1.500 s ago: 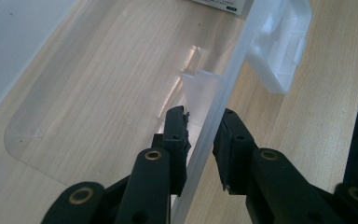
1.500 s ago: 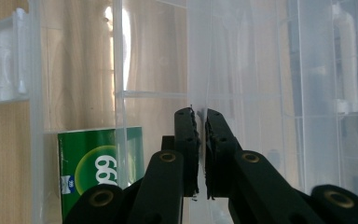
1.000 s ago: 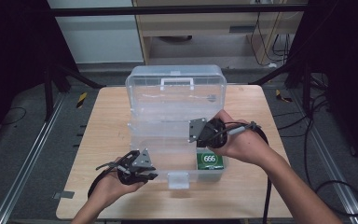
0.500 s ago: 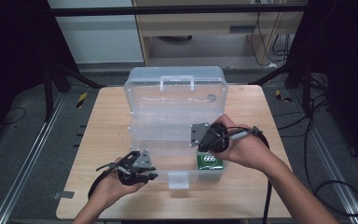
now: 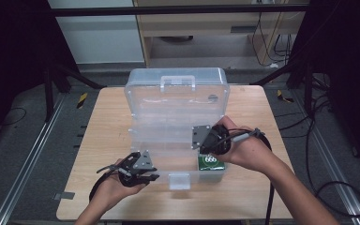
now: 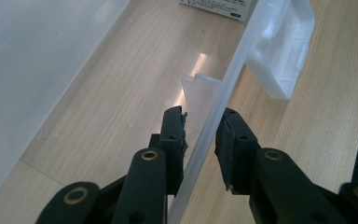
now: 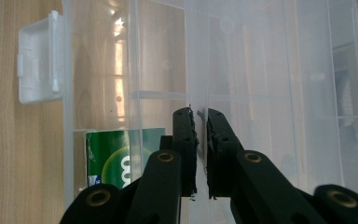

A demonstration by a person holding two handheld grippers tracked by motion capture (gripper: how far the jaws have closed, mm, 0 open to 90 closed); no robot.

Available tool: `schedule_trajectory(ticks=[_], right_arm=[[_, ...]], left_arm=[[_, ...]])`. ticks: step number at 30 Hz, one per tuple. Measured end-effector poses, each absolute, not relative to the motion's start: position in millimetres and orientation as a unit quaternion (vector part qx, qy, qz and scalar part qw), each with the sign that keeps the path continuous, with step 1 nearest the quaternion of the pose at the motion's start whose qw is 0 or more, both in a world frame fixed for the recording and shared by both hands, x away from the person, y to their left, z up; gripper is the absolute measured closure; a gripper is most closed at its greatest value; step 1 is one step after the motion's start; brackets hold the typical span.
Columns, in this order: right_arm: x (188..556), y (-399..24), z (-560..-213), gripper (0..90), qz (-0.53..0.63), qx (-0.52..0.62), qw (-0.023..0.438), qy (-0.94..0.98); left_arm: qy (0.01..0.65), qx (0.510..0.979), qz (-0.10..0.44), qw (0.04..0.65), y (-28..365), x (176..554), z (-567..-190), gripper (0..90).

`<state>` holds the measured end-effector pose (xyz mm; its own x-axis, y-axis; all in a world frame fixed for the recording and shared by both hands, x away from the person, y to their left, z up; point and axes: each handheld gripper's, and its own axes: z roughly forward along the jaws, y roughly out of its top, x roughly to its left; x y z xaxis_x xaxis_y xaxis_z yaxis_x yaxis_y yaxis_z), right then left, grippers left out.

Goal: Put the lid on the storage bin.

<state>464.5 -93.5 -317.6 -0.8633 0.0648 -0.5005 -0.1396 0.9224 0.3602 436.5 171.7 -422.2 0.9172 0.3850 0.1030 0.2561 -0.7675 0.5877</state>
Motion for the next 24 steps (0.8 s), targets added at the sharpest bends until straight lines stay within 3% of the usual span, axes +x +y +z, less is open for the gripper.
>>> schedule_trajectory(ticks=[13, 19, 24], right_arm=[[463, -95, -319, 83.5, 0.199, -0.021, 0.258, 0.945], [463, -96, -319, 83.3, 0.199, -0.022, 0.257, 0.945], [464, -96, -319, 83.0, 0.2, -0.022, 0.258, 0.945]], left_arm=[[0.173, 0.932, 0.128, 0.292, 169, 432, -422, 70.0], [0.19, 0.915, 0.131, 0.33, 181, 420, -406, 60.1], [0.195, 0.899, 0.121, 0.374, 190, 407, -390, 59.0]])
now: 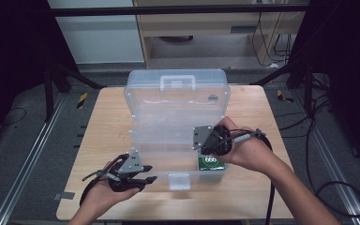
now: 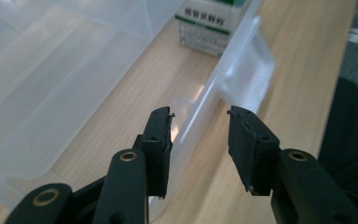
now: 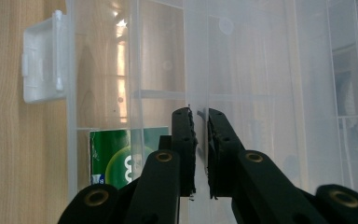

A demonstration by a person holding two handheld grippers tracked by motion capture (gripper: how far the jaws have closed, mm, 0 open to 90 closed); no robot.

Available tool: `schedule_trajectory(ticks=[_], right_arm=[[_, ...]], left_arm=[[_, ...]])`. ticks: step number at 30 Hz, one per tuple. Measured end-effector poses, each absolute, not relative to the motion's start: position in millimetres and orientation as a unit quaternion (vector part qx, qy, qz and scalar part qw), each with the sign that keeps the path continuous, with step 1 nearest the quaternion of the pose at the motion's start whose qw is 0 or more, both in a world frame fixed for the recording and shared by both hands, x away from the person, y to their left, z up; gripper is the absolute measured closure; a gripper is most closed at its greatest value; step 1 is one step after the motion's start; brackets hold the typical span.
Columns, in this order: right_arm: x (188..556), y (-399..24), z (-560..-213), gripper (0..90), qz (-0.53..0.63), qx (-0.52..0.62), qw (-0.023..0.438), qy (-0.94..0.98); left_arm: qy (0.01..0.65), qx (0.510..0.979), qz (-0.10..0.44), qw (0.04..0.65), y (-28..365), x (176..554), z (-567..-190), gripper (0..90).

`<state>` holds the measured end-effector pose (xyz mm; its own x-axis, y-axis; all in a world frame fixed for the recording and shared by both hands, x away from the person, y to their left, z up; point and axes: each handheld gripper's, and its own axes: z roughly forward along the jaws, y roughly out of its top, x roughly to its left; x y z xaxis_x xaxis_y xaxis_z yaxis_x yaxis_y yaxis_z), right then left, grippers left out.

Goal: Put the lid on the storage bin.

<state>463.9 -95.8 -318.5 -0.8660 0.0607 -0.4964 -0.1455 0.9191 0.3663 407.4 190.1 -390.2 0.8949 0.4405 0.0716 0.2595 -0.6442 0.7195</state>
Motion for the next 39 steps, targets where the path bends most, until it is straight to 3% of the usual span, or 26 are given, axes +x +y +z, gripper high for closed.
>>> schedule_trajectory(ticks=[9, 19, 39], right_arm=[[463, -97, -319, 82.9, 0.201, -0.021, 0.259, 0.944], [461, -97, -320, 82.8, 0.202, -0.021, 0.262, 0.944], [457, -98, -323, 82.4, 0.205, -0.021, 0.265, 0.942]], left_arm=[[0.204, 0.876, 0.119, 0.421, 213, 389, -359, 71.5], [0.258, 0.848, 0.126, 0.445, 248, 412, -331, 89.4], [0.313, 0.81, 0.134, 0.478, 252, 463, -293, 89.9]])
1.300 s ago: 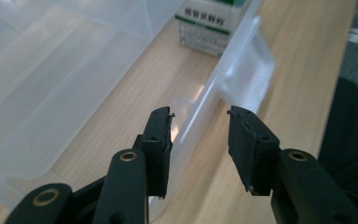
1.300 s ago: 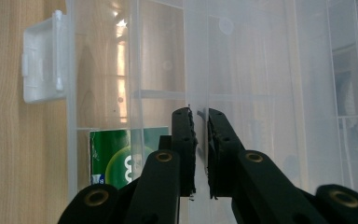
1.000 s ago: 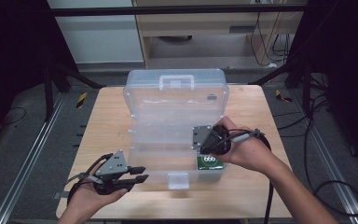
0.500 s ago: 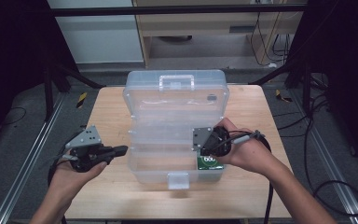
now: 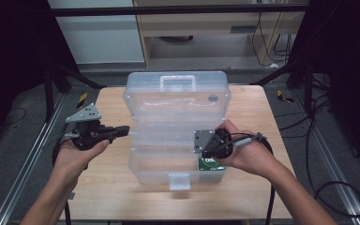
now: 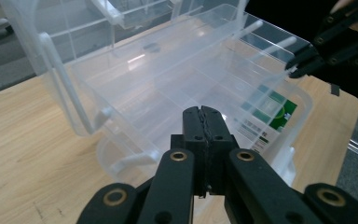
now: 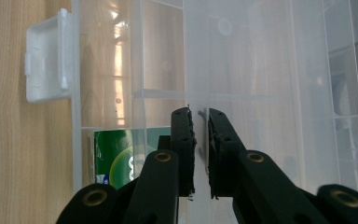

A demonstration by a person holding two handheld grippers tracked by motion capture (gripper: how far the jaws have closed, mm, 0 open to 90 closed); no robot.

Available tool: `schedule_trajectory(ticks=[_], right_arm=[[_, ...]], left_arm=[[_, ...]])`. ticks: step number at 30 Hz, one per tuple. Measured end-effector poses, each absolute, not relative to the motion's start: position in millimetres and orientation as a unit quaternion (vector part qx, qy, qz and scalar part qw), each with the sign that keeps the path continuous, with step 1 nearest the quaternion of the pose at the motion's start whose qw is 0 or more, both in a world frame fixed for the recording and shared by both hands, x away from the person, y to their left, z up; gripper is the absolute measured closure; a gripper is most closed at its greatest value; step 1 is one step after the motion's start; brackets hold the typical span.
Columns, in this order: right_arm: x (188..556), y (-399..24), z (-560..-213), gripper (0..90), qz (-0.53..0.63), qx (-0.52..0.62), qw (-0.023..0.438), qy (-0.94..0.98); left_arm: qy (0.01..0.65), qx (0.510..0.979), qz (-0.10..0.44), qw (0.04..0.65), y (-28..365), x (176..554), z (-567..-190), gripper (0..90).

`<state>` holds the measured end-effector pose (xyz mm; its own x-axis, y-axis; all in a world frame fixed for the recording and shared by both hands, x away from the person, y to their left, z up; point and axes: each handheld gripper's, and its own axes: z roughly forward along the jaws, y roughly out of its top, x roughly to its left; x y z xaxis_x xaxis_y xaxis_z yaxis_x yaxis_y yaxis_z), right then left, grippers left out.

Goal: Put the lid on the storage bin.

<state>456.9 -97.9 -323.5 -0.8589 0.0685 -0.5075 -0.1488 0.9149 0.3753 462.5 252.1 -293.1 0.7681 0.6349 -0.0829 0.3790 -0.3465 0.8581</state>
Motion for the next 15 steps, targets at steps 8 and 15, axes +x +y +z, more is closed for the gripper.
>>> schedule_trajectory(ticks=[8, 15], right_arm=[[455, -99, -325, 82.2, 0.207, -0.022, 0.265, 0.942], [454, -97, -326, 81.4, 0.204, -0.025, 0.269, 0.941]], left_arm=[[0.325, 0.804, 0.137, 0.479, 253, 473, -290, 89.9], [0.346, 0.789, 0.124, 0.492, 260, 484, -291, 89.9]])
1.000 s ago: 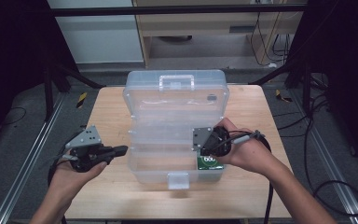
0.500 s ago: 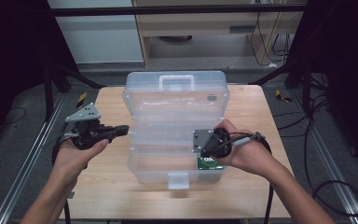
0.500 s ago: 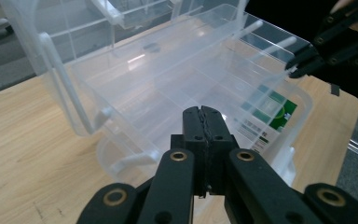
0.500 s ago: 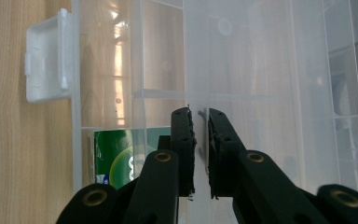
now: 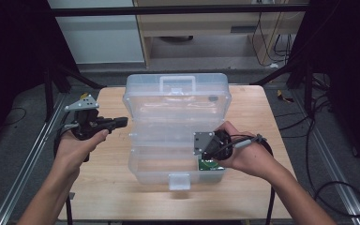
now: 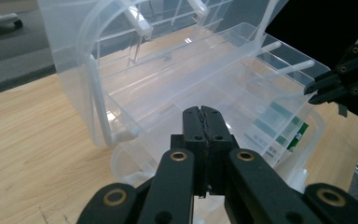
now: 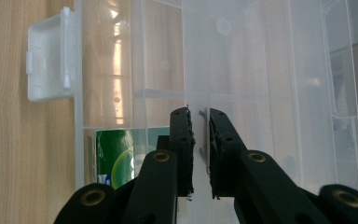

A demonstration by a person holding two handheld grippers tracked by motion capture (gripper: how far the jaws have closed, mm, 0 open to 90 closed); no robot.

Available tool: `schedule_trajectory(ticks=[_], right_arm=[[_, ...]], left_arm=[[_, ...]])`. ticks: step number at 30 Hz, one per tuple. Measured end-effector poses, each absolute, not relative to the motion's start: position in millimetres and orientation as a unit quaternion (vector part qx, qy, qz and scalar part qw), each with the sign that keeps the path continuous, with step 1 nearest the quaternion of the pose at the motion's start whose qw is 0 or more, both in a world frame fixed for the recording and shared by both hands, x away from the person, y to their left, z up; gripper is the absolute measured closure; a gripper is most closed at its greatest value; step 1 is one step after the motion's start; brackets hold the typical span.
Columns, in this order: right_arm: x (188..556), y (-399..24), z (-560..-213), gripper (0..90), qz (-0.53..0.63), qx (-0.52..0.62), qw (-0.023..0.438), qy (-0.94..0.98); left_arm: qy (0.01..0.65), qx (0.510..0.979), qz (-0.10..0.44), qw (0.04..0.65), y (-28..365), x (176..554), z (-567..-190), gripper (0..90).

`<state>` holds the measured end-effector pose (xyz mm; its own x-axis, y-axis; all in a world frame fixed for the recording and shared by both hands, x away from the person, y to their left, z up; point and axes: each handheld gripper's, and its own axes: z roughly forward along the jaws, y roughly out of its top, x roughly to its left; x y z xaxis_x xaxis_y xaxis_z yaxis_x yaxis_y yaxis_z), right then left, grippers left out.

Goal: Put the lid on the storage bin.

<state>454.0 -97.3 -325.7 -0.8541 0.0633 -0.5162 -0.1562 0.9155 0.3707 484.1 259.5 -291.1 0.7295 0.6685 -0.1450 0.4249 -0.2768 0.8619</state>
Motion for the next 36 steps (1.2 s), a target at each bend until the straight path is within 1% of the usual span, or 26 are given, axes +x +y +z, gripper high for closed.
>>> schedule_trajectory(ticks=[11, 15, 20, 36], right_arm=[[452, -98, -328, 81.3, 0.206, -0.026, 0.268, 0.941], [452, -99, -328, 80.9, 0.209, -0.023, 0.27, 0.94], [450, -99, -329, 80.8, 0.209, -0.024, 0.269, 0.94], [446, -98, -334, 80.7, 0.207, -0.029, 0.262, 0.942]], left_arm=[[0.361, 0.785, 0.118, 0.49, 259, 496, -292, 90.0], [0.367, 0.782, 0.109, 0.493, 259, 501, -293, 90.0], [0.379, 0.783, 0.106, 0.482, 260, 507, -296, 90.0], [0.389, 0.782, 0.102, 0.477, 262, 507, -296, 89.9]])
